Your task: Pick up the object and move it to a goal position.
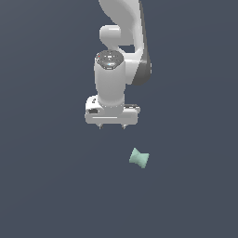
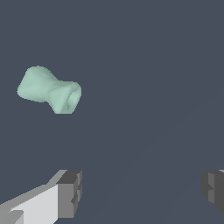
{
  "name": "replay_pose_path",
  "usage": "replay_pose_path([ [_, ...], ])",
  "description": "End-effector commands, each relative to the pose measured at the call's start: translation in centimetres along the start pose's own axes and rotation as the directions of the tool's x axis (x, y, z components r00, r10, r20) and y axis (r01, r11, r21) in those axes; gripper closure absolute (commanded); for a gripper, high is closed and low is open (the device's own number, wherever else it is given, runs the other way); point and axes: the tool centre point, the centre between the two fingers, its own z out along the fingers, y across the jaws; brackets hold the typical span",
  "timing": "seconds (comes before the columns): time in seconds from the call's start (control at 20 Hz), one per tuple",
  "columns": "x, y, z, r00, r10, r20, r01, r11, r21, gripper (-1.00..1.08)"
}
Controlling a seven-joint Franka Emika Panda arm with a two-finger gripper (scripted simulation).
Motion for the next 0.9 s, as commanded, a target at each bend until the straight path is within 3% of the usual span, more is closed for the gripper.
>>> replay_pose_path([
  [0.0, 0.0, 0.0, 0.0, 1.0, 0.0, 0.0, 0.0, 1.0, 0.0, -0.92],
  [0.4, 0.3, -3.4, 0.3, 0.997, -0.079, -0.002, 0.079, 0.997, 0.009, -0.92],
  [0.85, 0.6, -3.8, 0.5, 0.994, -0.108, -0.002, 0.108, 0.994, 0.009, -0.92],
])
